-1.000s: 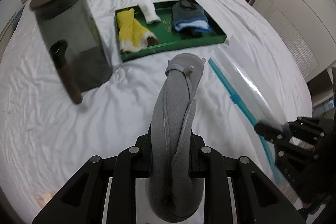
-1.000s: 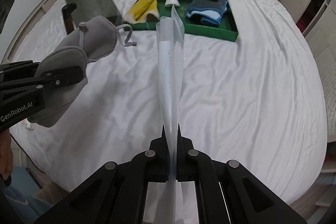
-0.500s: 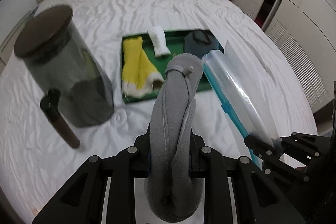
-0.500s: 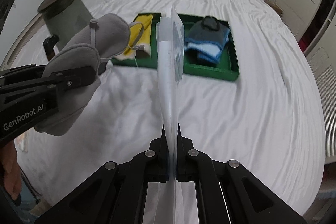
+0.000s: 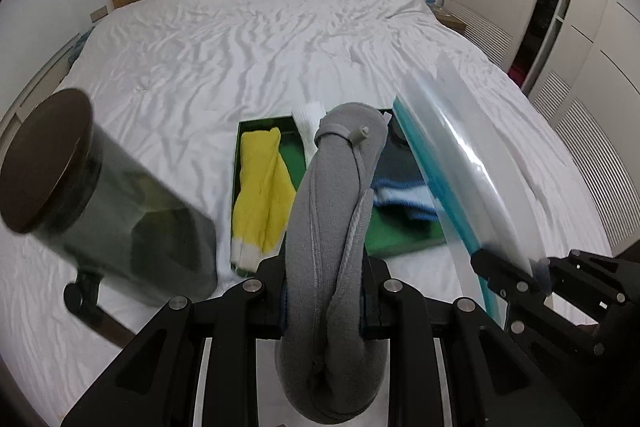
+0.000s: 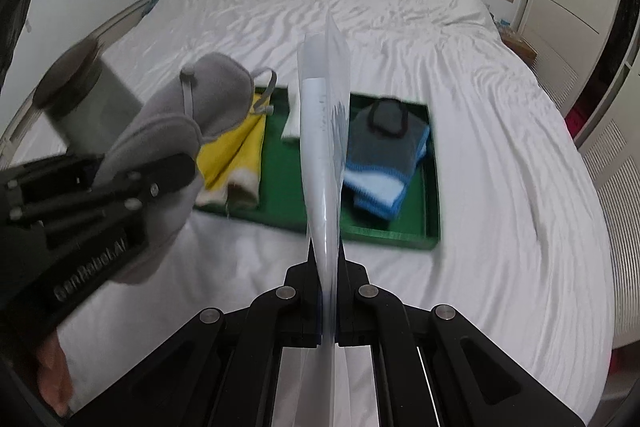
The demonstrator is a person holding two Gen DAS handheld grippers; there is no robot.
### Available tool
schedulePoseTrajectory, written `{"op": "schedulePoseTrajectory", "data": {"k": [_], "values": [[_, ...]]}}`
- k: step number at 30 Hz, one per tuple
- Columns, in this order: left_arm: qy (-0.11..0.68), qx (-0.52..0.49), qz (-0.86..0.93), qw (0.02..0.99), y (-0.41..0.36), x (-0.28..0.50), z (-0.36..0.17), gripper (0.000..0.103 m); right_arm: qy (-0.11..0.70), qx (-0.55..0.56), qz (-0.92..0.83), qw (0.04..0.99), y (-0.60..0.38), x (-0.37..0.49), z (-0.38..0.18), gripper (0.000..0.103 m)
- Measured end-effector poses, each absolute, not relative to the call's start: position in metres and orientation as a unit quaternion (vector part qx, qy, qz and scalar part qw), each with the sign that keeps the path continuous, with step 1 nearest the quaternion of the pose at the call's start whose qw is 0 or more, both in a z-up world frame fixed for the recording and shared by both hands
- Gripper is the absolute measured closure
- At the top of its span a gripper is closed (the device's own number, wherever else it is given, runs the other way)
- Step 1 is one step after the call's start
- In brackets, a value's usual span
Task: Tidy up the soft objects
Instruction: 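Carry the eye mask and zip bag over the green tray with both tools, then lower the eye mask and zip bag into the tray and open both tools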
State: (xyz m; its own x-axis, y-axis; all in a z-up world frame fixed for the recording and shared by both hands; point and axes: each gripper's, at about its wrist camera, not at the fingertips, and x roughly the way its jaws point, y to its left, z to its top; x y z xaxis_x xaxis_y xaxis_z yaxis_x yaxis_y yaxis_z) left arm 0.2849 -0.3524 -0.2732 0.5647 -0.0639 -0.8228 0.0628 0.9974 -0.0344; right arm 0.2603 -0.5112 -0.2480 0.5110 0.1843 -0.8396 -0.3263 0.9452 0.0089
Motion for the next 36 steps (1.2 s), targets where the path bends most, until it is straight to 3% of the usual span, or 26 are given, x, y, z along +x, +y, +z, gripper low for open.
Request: {"op": "schedulePoseTrajectory", "data": {"k": [18,36], "values": [[0.448,-0.011,0.018,0.894,-0.349,0.343,-0.285,0.084,0.430,-0.080,0.136,0.889,-0.498,0.360,-0.266,0.101],[0.468,-0.043,0.073,0.880,-0.333,0.394,-0.337,0.083,0.466,-0.088,0.121,0.872,-0.470,0.451,-0.341,0.101]]}}
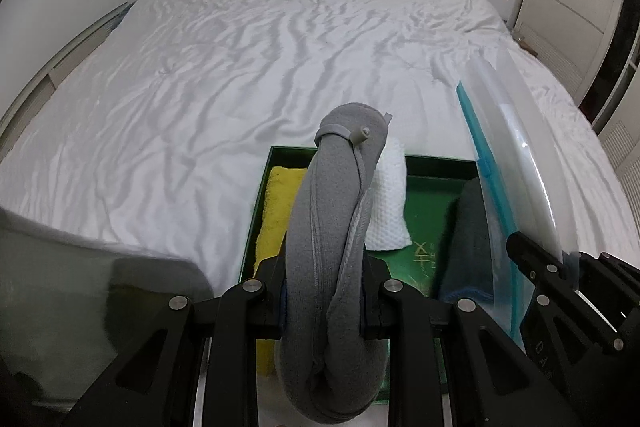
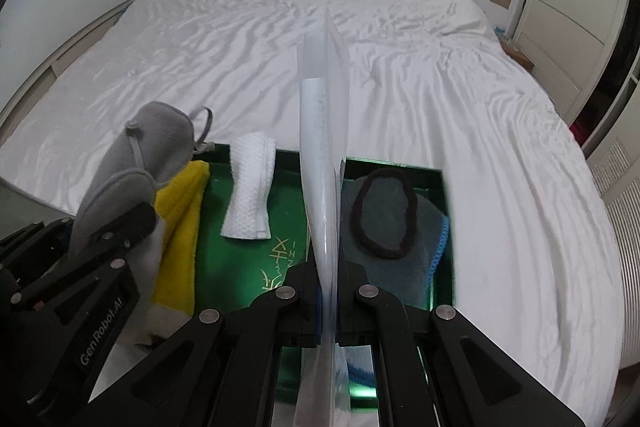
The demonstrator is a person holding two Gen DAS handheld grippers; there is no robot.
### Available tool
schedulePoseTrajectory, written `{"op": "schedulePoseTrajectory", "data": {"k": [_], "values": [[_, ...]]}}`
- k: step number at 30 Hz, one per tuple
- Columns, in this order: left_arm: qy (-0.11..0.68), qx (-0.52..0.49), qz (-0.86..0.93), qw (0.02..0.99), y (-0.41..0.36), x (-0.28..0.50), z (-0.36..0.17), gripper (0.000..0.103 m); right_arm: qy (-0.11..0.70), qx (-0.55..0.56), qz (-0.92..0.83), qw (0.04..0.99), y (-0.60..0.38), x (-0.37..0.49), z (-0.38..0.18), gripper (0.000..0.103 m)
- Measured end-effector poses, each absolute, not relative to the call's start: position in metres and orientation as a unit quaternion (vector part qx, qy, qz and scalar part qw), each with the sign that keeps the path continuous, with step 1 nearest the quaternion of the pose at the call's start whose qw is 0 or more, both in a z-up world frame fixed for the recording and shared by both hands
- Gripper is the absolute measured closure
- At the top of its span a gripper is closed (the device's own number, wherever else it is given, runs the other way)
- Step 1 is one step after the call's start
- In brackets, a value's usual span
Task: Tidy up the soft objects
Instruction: 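Lower the eye mask and zip bag into the tray and open both tools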
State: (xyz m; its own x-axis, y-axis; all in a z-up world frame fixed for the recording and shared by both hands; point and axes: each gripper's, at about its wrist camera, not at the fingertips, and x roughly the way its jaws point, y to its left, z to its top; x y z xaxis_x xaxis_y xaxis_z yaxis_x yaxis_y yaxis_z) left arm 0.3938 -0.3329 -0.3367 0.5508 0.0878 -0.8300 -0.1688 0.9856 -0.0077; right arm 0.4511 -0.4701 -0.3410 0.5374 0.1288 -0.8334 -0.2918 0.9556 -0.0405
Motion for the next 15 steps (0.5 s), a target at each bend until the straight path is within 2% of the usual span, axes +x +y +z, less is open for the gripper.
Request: {"op": "schedulePoseTrajectory", "data": {"k": [15], "values": [[0.496,-0.041,0.066,0.865,-0.336,0.411,-0.378,0.081,0.493,-0.077,0.103,0.861,-0.464,0.496,-0.390,0.100]]}}
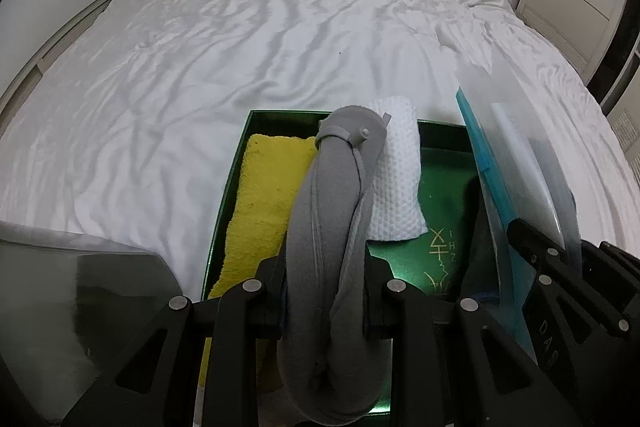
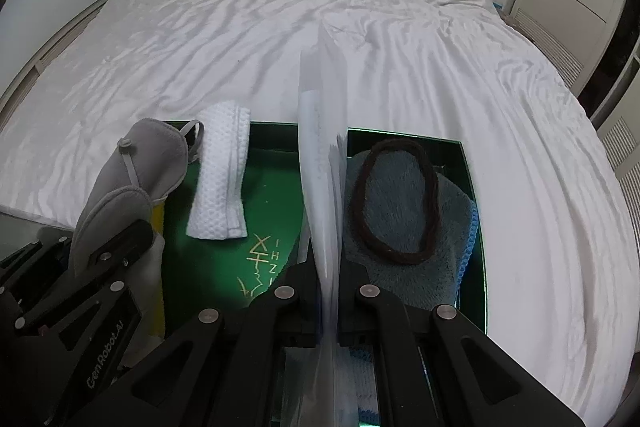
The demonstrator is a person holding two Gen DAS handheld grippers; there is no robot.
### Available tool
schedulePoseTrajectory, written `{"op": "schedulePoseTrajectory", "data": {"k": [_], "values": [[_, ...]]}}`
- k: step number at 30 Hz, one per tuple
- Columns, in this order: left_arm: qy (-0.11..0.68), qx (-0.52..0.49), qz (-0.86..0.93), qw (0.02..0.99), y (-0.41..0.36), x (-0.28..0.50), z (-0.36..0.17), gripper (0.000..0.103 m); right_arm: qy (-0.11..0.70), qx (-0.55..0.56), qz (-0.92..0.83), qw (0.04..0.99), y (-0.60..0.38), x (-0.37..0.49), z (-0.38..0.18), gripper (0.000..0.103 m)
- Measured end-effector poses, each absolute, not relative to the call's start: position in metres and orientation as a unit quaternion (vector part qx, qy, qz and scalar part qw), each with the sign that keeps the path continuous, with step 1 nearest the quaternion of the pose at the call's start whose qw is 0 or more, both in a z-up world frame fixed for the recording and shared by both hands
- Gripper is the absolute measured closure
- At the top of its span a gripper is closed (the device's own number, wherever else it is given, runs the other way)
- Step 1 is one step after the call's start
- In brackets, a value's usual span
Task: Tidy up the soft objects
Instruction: 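Lower the eye mask and zip bag into the tray and open both tools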
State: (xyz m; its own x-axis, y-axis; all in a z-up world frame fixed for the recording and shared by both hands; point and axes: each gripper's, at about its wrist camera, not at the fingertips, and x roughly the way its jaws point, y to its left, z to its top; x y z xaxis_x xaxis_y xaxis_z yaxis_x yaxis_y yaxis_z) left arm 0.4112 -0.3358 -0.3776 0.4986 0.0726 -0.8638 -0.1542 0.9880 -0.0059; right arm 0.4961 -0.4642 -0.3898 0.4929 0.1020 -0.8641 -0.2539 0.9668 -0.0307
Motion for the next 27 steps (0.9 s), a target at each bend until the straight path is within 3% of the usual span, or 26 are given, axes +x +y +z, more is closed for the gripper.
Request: {"op": "schedulePoseTrajectory", "data": {"k": [27], "values": [[0.498,-0.027,0.061,0.865,-0.341,0.412,-0.386,0.072,0.488,-0.082,0.106,0.862,-0.467,0.488,-0.394,0.091]]}}
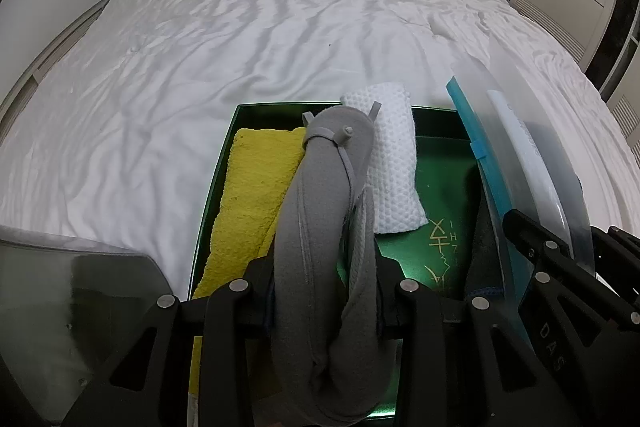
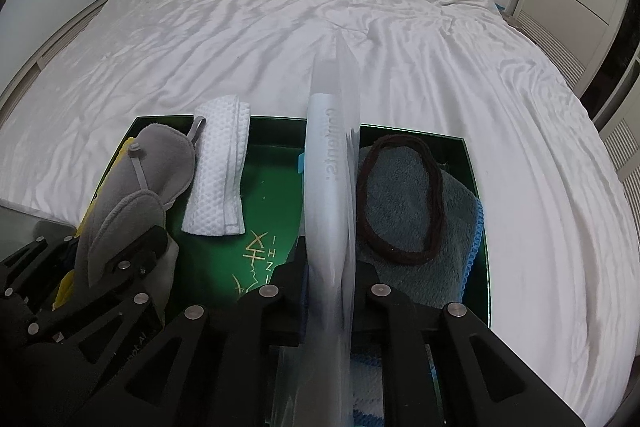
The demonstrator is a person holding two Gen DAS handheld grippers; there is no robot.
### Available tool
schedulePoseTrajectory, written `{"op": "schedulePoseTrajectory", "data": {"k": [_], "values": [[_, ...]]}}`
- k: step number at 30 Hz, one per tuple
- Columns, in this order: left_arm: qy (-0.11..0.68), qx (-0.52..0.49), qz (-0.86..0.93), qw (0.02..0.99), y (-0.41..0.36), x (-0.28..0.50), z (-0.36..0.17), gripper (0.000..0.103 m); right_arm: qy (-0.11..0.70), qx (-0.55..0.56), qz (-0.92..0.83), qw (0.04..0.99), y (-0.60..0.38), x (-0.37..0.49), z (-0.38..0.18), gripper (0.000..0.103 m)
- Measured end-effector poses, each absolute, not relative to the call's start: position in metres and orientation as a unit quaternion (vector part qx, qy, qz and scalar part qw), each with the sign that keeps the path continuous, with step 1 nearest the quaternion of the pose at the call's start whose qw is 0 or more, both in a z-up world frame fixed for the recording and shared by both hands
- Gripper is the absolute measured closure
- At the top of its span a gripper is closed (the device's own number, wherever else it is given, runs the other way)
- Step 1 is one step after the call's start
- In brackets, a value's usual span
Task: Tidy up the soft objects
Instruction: 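Lower the eye mask and zip bag into the tray and open both tools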
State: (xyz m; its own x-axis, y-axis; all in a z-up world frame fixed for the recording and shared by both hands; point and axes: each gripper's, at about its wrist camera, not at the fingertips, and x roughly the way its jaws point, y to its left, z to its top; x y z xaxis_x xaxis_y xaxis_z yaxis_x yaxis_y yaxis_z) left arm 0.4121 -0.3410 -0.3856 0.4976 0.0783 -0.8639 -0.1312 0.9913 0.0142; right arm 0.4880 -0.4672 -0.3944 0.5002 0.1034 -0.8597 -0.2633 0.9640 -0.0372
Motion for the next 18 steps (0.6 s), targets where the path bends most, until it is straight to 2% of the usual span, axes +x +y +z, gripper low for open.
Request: {"op": "schedulePoseTrajectory", "data": {"k": [10,14,18], "values": [[0.498,-0.025,0.062,0.865,-0.3420,0.4112,-0.3864,0.070,0.487,-0.082,0.110,0.863,-0.4689,0.4863,-0.3932,0.085],[0.497,-0.029,0.060,0.865,-0.3415,0.4103,-0.3852,0.062,0.486,-0.074,0.116,0.863,-0.4700,0.4845,-0.3913,0.075],[0.487,-0.029,0.061,0.871,-0.3423,0.4082,-0.3783,0.060,0.481,-0.070,0.120,0.866,-0.4719,0.4810,-0.3846,0.067]]}}
